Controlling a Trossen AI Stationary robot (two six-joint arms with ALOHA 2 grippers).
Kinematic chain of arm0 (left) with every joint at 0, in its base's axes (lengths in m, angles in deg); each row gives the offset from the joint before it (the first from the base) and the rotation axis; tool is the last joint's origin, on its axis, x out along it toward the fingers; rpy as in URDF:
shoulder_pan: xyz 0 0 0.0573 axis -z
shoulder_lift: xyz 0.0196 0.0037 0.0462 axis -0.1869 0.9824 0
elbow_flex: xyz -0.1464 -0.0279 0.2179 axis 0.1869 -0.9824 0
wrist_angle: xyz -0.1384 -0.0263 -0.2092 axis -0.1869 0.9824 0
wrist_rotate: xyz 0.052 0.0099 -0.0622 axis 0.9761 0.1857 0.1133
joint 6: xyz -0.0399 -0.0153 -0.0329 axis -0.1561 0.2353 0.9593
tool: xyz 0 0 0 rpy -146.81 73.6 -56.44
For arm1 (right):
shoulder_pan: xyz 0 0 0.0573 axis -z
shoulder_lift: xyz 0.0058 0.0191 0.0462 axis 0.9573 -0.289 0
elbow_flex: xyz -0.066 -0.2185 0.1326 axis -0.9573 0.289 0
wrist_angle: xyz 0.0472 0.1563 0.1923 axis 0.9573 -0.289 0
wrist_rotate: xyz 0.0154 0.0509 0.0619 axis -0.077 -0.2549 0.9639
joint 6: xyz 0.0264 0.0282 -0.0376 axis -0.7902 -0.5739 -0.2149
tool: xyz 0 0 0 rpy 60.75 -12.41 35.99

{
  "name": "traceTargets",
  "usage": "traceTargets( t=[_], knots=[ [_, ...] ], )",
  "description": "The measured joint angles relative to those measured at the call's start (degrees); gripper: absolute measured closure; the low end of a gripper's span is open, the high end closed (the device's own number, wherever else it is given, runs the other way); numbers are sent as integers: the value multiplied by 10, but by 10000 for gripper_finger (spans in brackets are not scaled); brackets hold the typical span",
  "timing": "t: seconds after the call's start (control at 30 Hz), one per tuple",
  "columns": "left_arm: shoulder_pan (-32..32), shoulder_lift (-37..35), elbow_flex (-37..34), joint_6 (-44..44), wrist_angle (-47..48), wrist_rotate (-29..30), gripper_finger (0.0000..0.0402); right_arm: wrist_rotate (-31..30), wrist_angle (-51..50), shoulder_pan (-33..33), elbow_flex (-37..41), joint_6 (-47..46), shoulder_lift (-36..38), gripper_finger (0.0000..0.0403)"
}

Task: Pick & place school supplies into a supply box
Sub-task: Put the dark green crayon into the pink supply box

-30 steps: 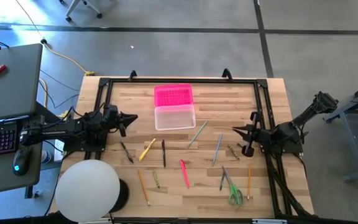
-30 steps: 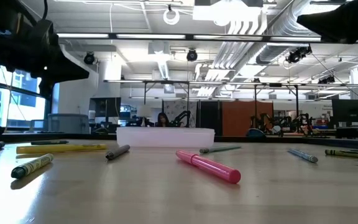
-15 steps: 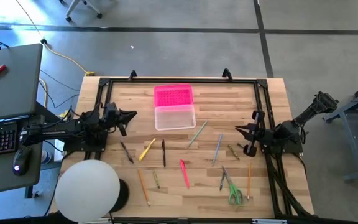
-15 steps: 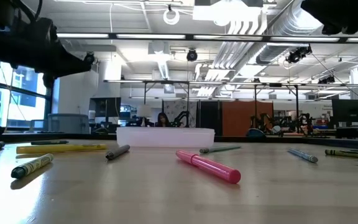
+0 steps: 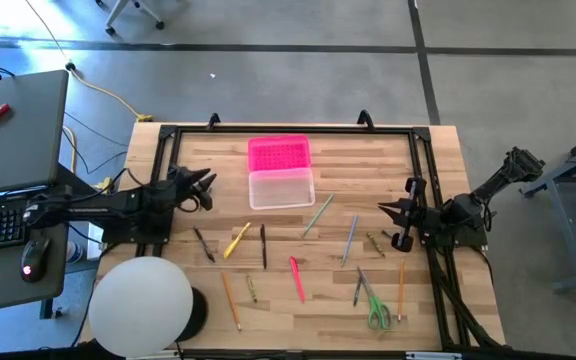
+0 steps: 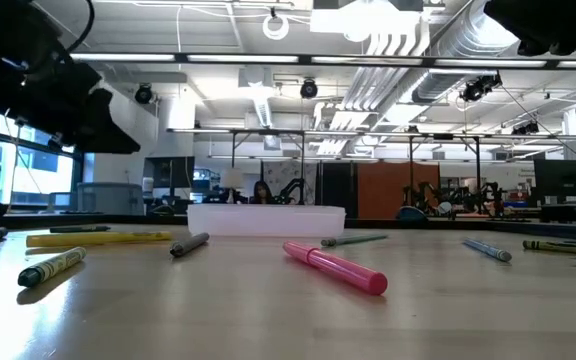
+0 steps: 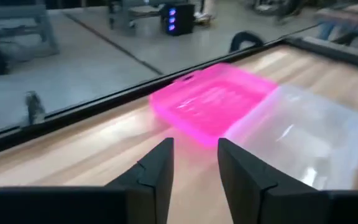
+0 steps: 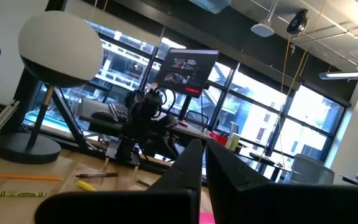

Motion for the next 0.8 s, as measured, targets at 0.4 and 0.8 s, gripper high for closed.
traceTargets(
  t=[0.4, 0.8],
  knots=[
    [0, 187, 0, 111, 1, -7, 240, 0, -1, 0, 0, 4, 0, 402],
    [0, 331, 0, 219, 1, 8, 240, 0, -16, 0, 0, 4, 0, 402]
  ],
)
